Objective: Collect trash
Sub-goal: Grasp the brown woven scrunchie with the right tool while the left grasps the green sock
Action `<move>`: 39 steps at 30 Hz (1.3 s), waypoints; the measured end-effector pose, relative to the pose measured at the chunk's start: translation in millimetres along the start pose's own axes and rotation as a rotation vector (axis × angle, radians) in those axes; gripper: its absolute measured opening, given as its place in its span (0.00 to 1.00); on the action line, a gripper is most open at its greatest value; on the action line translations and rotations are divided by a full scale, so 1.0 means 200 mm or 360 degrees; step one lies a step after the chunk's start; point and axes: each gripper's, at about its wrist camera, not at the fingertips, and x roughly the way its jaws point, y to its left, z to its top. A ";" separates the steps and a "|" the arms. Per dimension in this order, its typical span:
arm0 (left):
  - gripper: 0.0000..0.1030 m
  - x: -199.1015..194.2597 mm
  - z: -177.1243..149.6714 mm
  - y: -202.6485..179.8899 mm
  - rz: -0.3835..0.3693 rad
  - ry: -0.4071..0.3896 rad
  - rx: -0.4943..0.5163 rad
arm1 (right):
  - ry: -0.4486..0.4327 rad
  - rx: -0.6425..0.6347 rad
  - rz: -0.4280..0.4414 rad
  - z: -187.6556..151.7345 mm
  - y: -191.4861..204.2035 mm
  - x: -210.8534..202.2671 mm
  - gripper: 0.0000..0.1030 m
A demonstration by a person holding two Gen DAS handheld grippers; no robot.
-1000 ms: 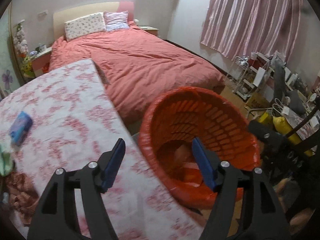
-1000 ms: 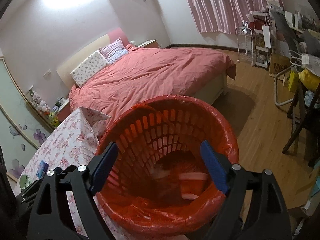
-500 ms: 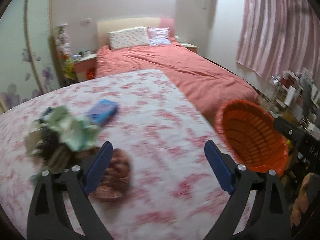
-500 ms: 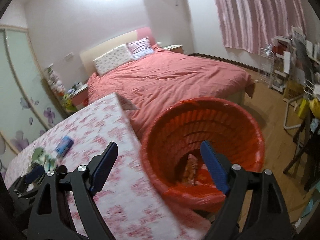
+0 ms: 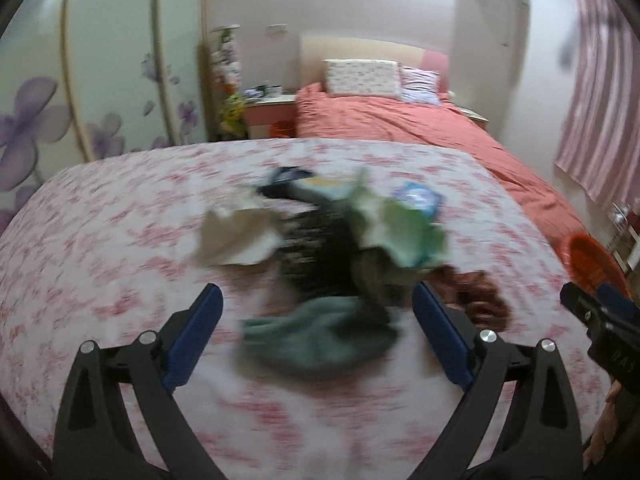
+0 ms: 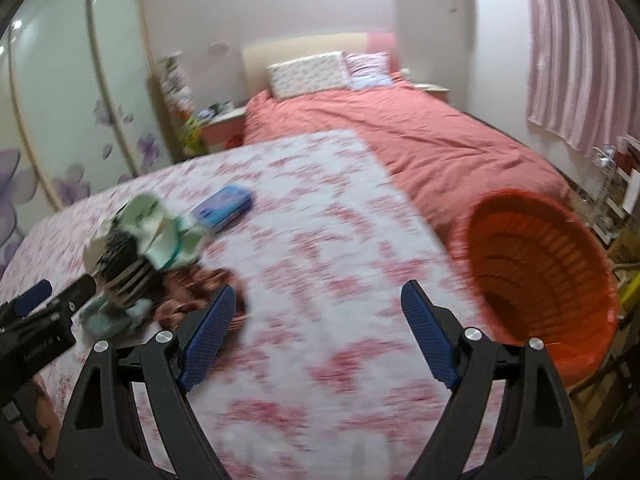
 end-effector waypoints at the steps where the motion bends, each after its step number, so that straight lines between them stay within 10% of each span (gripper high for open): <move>1: 0.91 0.00 -0.01 0.03 0.0008 0.0000 -0.0011 | 0.0014 -0.0024 0.0012 0.00 0.04 0.02 0.82; 12: 0.91 0.03 -0.07 0.30 -0.0004 0.0029 -0.0087 | 0.0186 -0.0114 -0.0010 -0.02 0.28 0.26 0.77; 20: 0.91 0.09 -0.10 0.23 -0.0147 0.0082 -0.0003 | 0.0267 -0.0096 0.0059 -0.07 0.26 0.26 0.28; 39: 0.66 0.24 -0.14 0.02 -0.0219 0.0266 0.0110 | 0.0244 0.0018 0.0032 -0.06 0.09 0.21 0.25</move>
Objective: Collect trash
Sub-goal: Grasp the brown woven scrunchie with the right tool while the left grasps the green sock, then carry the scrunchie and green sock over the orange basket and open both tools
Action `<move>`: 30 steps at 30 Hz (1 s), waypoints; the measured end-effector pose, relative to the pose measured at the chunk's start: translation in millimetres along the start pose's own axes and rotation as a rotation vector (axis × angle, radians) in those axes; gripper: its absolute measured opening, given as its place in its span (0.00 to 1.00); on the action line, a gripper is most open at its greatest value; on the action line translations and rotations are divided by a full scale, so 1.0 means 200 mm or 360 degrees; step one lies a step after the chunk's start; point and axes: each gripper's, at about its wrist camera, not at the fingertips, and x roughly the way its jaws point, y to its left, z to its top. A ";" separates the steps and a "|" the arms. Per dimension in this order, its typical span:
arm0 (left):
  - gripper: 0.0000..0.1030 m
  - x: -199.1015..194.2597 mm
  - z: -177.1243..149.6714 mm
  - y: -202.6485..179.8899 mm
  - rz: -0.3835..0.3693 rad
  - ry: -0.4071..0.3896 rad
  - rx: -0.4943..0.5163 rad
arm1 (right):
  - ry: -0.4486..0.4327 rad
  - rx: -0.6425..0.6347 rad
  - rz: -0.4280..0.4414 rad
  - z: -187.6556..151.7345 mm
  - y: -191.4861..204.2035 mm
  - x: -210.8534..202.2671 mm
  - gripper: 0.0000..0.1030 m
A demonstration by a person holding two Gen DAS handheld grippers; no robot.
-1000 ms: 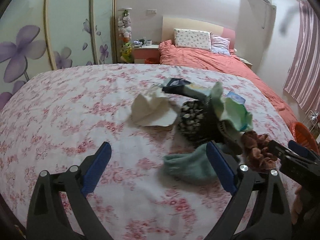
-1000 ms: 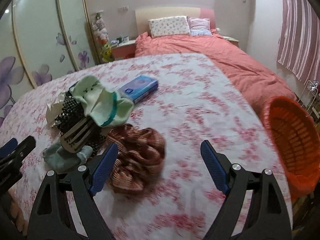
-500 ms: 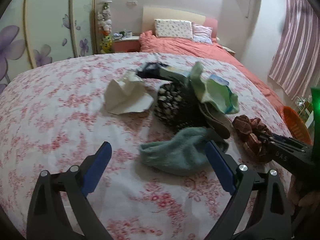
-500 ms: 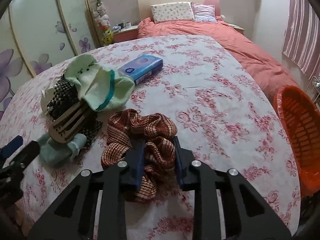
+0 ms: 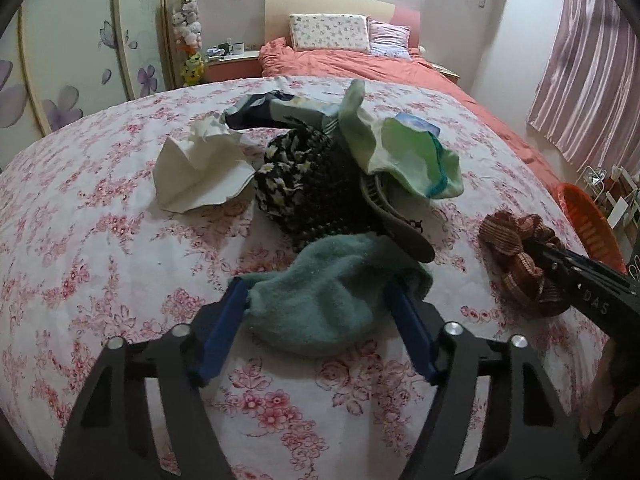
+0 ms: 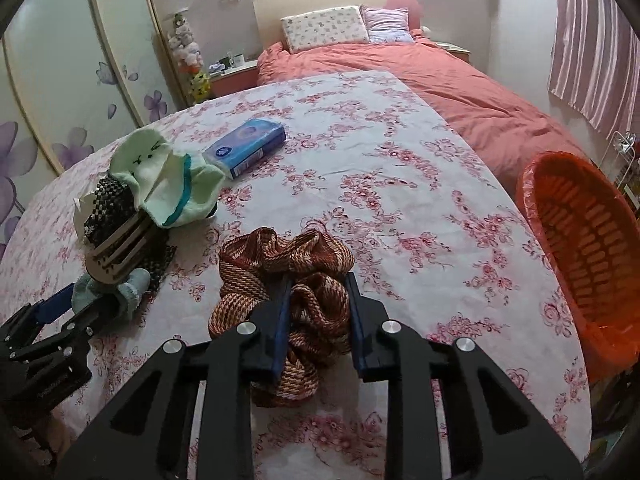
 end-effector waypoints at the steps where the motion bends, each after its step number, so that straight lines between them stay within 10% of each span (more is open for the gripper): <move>1: 0.65 0.00 0.00 0.00 0.0002 0.0002 0.0000 | 0.0003 0.0002 0.0002 0.00 0.00 0.00 0.25; 19: 0.57 0.00 -0.01 0.01 0.0022 0.0007 0.0007 | 0.0006 0.0020 0.0000 -0.01 -0.02 0.02 0.28; 25: 0.20 0.00 -0.01 0.04 0.0043 -0.0004 -0.0006 | 0.0000 0.0005 0.0028 -0.01 -0.01 0.01 0.25; 30: 0.13 -0.04 0.00 0.07 0.0014 -0.0019 -0.0039 | -0.0056 0.0000 0.0060 0.01 -0.01 -0.06 0.24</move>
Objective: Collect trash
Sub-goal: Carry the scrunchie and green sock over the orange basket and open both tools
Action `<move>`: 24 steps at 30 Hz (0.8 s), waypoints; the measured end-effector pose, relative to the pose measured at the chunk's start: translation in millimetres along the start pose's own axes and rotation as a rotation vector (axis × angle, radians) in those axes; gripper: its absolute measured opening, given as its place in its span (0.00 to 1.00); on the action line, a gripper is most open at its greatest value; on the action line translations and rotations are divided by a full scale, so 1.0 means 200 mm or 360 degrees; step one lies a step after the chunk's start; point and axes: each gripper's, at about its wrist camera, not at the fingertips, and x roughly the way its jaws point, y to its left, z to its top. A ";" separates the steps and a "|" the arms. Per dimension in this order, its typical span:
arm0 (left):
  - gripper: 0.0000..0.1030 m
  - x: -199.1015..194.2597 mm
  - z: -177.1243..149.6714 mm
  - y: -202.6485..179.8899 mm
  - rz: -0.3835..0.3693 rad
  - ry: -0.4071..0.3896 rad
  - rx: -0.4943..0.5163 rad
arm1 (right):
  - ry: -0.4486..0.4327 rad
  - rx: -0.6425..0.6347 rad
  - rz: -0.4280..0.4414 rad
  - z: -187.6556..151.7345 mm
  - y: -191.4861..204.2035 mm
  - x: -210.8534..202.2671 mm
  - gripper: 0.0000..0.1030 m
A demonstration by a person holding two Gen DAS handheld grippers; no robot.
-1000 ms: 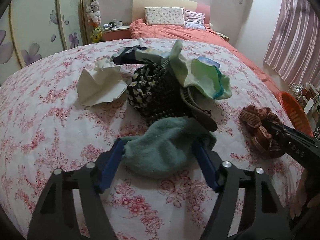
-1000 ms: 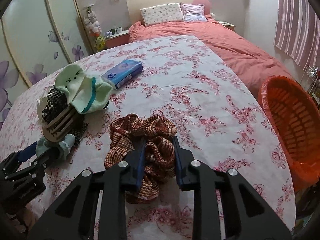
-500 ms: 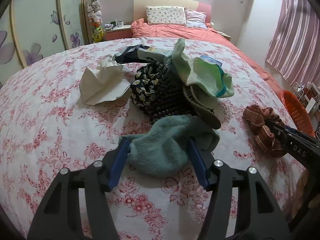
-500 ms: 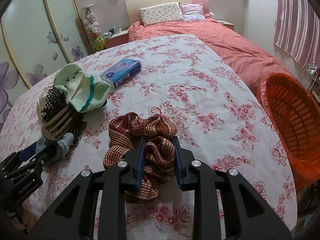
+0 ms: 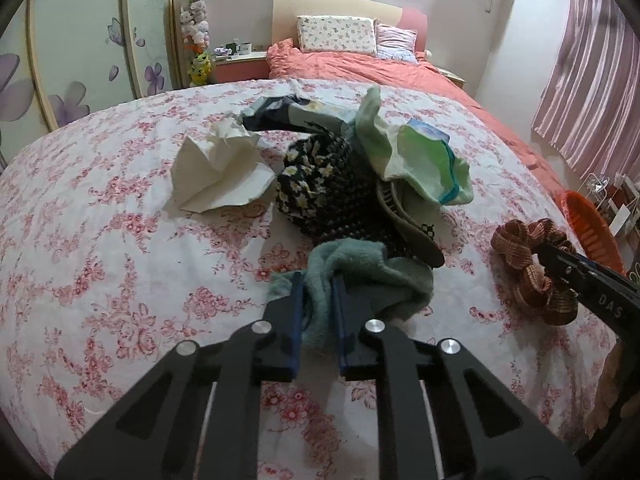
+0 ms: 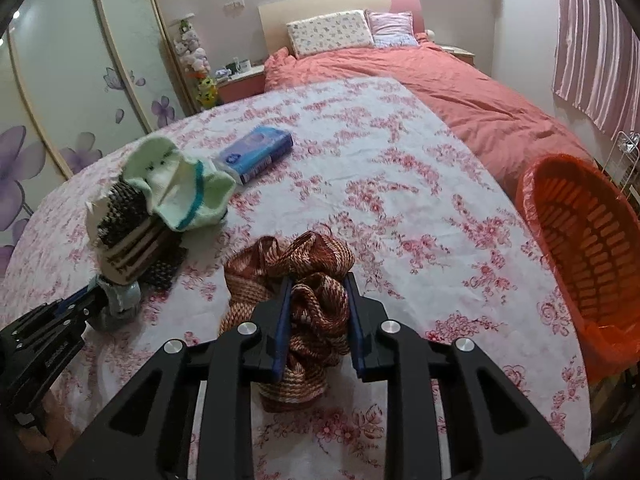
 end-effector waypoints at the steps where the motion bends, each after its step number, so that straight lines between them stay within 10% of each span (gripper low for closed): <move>1: 0.13 -0.02 0.00 0.01 0.0004 -0.0012 -0.0006 | -0.0013 0.0001 0.0003 0.01 0.00 -0.01 0.24; 24: 0.13 -0.54 0.15 -0.35 -0.0120 -0.0341 -0.0003 | -0.0510 0.0143 -0.0099 0.04 -0.27 -0.54 0.24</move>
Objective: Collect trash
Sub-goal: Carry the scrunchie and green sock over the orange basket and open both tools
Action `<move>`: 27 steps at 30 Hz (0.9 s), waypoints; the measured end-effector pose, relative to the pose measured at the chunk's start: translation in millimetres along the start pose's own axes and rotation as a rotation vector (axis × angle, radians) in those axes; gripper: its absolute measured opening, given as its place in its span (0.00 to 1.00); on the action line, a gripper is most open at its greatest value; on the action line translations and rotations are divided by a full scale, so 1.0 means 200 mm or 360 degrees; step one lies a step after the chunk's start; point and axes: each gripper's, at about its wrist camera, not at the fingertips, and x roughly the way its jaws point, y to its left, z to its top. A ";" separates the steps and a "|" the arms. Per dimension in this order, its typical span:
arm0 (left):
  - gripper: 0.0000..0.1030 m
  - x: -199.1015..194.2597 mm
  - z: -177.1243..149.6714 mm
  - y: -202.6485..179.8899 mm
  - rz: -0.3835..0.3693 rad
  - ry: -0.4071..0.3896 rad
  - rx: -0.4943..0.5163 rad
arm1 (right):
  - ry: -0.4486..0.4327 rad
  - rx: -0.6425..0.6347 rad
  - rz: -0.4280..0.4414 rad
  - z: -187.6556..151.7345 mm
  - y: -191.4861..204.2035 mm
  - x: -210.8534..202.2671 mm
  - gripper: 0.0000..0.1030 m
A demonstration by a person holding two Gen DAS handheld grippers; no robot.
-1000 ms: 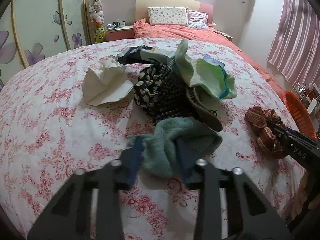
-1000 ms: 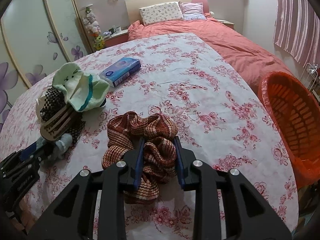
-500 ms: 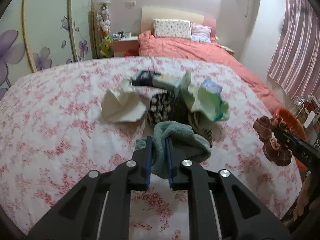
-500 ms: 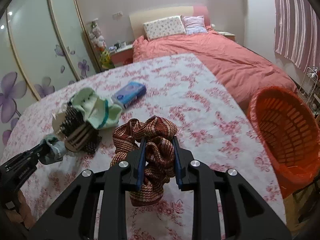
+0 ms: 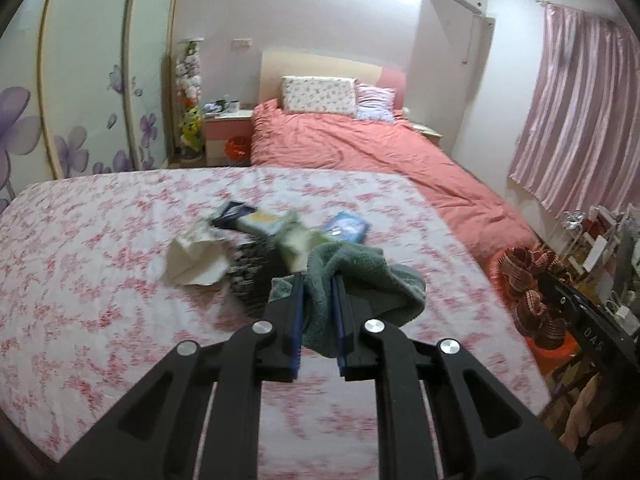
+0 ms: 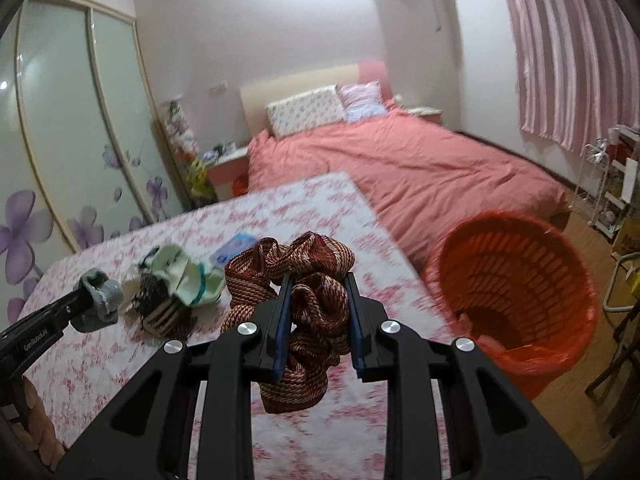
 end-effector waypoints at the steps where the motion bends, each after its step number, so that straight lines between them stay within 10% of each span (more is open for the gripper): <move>1: 0.13 -0.01 0.00 -0.04 -0.0023 -0.0006 0.0006 | -0.0041 -0.0001 -0.0026 0.01 -0.02 -0.03 0.24; 12: 0.13 -0.06 0.00 -0.49 -0.0325 -0.0022 0.0132 | -0.0302 0.0038 -0.0234 0.05 -0.26 -0.19 0.24; 27: 0.14 0.20 0.03 -1.08 -0.0616 0.0077 0.0298 | -0.0313 0.0291 -0.0469 0.03 -0.68 -0.10 0.24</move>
